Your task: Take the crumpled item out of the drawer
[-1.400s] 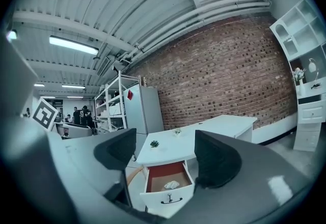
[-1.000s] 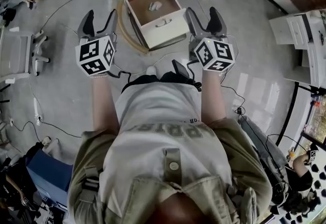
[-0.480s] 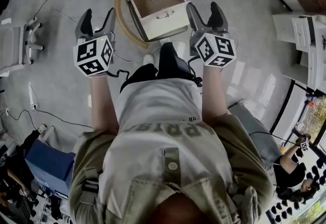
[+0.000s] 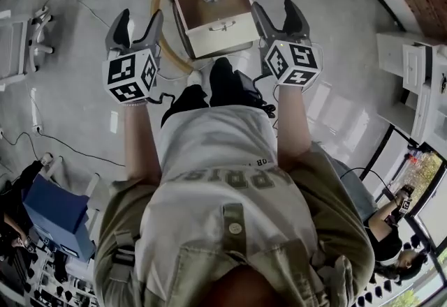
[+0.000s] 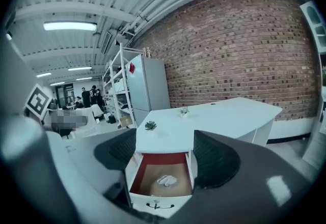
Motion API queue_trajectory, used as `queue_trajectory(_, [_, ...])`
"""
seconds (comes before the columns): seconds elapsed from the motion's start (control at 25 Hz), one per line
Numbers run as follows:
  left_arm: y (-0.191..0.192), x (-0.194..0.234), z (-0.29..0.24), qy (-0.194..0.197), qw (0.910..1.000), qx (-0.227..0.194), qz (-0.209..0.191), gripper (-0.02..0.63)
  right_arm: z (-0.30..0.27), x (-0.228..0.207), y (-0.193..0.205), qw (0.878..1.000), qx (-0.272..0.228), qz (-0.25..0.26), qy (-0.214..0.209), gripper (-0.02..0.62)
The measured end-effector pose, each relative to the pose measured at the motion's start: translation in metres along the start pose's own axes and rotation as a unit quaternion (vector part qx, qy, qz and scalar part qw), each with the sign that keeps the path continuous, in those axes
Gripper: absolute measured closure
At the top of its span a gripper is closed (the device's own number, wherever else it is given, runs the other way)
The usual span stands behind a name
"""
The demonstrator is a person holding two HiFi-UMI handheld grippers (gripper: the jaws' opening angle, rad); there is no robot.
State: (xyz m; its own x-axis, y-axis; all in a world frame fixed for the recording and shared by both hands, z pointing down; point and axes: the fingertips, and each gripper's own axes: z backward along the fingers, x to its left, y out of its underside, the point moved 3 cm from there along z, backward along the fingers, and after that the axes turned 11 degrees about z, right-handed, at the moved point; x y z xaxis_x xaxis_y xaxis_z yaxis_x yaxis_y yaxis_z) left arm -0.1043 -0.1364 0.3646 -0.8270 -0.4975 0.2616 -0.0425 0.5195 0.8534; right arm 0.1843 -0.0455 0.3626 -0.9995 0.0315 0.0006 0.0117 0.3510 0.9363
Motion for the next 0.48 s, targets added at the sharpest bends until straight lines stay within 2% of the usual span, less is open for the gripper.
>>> queue_trajectory(0.24, [0.009, -0.013, -0.023, -0.003, 0.9998, 0.017, 0.0, 0.282, -0.054, -0.007, 0.023, 0.993, 0.06, 0.072, -0.069, 0.245])
queue_trajectory(0.48, [0.027, -0.026, -0.033, -0.013, 0.9991, 0.04, 0.011, 0.282, -0.11, 0.006, 0.066, 0.968, 0.129, 0.148, -0.158, 0.238])
